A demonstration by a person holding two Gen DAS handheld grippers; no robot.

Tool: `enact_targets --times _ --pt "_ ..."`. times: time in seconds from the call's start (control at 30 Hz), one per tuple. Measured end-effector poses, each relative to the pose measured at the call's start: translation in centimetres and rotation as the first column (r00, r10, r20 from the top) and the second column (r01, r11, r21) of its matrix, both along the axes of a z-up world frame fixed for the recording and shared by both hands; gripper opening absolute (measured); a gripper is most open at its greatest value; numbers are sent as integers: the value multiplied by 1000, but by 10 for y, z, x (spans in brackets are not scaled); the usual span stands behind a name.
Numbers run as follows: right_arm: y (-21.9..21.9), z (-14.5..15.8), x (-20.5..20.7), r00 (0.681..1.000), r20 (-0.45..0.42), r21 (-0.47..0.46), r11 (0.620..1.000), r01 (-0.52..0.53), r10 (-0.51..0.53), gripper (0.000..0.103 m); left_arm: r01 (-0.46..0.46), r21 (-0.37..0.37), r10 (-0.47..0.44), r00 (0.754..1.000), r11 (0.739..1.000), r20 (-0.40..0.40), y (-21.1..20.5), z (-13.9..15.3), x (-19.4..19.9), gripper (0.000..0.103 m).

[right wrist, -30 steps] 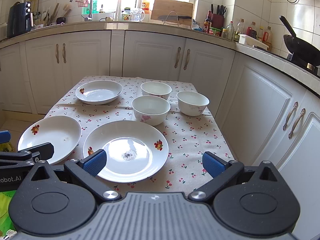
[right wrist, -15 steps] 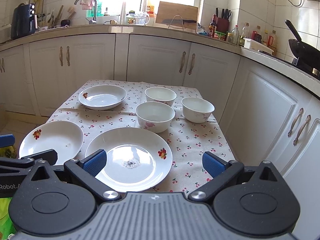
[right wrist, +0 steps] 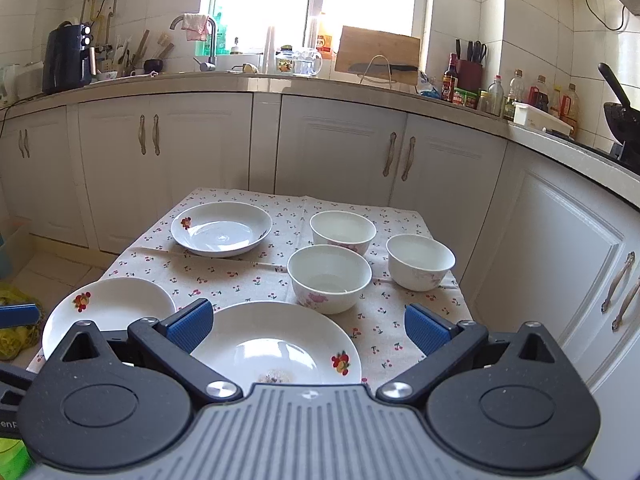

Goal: Organize plates and bowls

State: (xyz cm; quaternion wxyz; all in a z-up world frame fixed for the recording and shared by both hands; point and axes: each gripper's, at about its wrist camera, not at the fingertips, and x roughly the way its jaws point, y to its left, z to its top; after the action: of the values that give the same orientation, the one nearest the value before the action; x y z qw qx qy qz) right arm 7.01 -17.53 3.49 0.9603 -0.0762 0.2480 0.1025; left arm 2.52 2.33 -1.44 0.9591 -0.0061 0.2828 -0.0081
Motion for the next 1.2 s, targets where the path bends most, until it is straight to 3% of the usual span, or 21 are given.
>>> enact_targets --times 0.27,0.5,0.63,1.2 --pt "22 0 30 991 37 -23 992 -126 127 103 -3 0 3 1000 1000 -5 32 -16 0 102" --pt "55 -25 56 945 -94 29 950 -311 313 103 -14 -19 13 998 1000 -61 63 -37 -6 102" --pt "74 -36 65 924 -150 32 936 -352 352 103 4 -69 -12 993 998 -117 79 -54 -5 102" --pt "117 -66 98 869 -257 -50 892 -450 423 103 194 -41 -198 966 980 -164 93 -82 23 102"
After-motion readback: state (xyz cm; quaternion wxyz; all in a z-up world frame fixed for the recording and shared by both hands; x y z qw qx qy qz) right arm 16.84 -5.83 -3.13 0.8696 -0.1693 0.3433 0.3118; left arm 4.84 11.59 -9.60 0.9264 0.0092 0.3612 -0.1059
